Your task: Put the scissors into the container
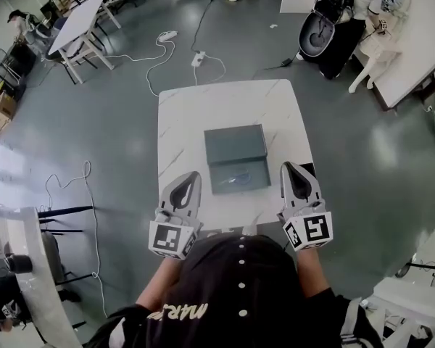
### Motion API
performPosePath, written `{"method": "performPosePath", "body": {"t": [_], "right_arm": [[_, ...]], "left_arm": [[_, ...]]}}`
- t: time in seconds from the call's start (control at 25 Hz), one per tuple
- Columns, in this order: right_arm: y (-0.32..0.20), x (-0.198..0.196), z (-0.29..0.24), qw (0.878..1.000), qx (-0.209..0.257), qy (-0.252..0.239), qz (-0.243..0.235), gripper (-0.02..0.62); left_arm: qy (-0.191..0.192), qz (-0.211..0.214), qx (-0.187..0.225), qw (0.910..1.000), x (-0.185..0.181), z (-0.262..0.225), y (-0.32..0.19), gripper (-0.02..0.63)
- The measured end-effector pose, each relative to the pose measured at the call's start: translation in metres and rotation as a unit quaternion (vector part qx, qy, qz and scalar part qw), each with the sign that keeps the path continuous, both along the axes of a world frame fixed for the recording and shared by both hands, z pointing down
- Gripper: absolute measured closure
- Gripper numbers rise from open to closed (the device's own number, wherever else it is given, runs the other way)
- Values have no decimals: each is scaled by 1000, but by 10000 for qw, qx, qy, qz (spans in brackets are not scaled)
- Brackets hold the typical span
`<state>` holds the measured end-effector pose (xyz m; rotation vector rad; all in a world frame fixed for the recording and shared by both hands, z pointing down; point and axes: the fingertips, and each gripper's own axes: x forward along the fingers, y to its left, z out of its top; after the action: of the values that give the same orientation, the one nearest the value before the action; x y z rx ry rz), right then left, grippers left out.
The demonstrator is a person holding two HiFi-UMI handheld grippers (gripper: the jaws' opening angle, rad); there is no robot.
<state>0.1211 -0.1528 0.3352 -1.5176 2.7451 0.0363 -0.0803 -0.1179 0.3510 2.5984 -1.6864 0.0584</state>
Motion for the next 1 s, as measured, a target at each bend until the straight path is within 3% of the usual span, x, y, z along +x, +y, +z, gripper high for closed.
{"method": "performPosePath", "body": {"t": [0.2, 1.0], "right_arm": [[2, 8, 9, 9992, -194, 20, 356, 581], [10, 2, 11, 9993, -68, 277, 242, 582]], "left_arm": [[91, -7, 131, 9999, -3, -2, 2, 578], [-25, 30, 125, 9999, 7, -3, 13, 578]]}}
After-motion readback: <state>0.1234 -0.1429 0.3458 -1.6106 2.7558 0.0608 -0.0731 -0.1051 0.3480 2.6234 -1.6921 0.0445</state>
